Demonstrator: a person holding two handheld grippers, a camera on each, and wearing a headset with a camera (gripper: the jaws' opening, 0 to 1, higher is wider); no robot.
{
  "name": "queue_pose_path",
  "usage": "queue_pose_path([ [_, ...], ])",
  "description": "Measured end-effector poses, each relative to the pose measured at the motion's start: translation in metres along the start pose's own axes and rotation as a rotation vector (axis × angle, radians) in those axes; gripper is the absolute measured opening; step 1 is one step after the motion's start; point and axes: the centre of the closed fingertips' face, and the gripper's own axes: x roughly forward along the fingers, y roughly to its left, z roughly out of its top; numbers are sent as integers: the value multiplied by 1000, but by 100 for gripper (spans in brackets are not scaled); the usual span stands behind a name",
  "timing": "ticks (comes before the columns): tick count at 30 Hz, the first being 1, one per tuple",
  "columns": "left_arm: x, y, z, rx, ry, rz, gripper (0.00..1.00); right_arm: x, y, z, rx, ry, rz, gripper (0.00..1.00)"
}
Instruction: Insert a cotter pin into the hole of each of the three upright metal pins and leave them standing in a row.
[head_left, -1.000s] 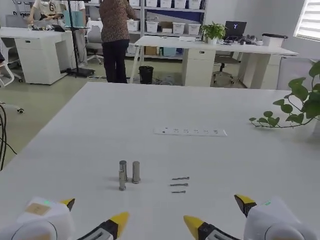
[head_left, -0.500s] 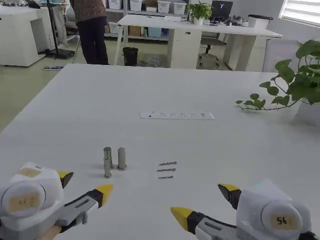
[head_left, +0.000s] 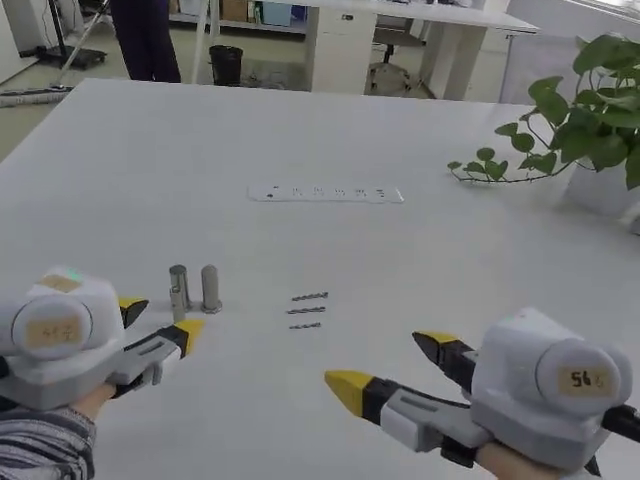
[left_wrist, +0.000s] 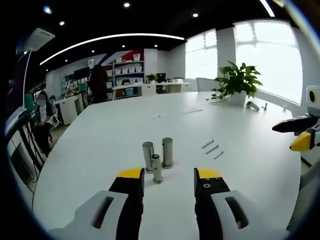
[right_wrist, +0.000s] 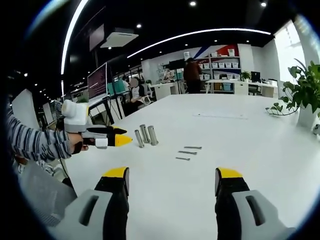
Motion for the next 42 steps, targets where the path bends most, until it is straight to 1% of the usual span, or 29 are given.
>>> queue_pose_path([
  [2, 5, 2, -2, 9, 5, 2, 33, 2, -1, -2, 0, 5, 2, 67],
  [5, 16, 7, -7, 44, 28, 7, 32, 5, -3, -4, 6, 15, 10, 66],
  [9, 25, 10, -8, 38, 35, 3, 28, 8, -5, -6, 5, 26, 11, 65],
  [11, 29, 10, -8, 38, 37, -4, 26, 10, -6, -4, 24, 22, 11, 65],
  [14, 33, 9, -9, 18, 37, -14, 21, 14, -4, 0, 44, 4, 19, 62],
  [18, 40, 10, -15, 27, 63, -22, 20, 20, -2, 0, 51, 8, 24, 62],
  [21, 43, 12, -16, 26, 67, -25, 20, 22, 0, -2, 57, 16, 33, 62],
  [22, 44, 13, -16, 26, 67, -26, 20, 23, 1, -2, 53, 18, 34, 61],
  [25, 45, 14, -15, 34, 61, -32, 16, 24, 2, -4, 7, 35, 37, 60],
  [31, 47, 14, -15, 45, 67, -37, 6, 24, 2, -6, -31, 56, 34, 60],
  [34, 47, 13, -14, 48, 68, -44, 5, 24, 2, -5, -51, 61, 27, 60],
  [36, 46, 11, -14, 83, 65, -46, 5, 24, 2, -4, -76, 68, 15, 60],
  [37, 46, 8, -14, 88, 67, -67, 5, 24, 2, -2, -80, 65, 13, 60],
  [38, 45, 5, -14, 76, 67, -79, 5, 24, 3, 0, -83, 62, 14, 60],
  [39, 44, 2, -12, 75, 62, -89, 5, 24, 3, 1, -83, 61, 13, 60],
  [40, 43, 1, -12, 77, 60, -89, 5, 23, 3, 2, -82, 58, 10, 60],
  [41, 42, -2, -9, 79, 52, -92, 5, 23, 3, 3, -85, 56, 9, 60],
  [42, 40, -6, -6, 78, 42, -107, 5, 23, 3, 3, -88, 57, 10, 60],
])
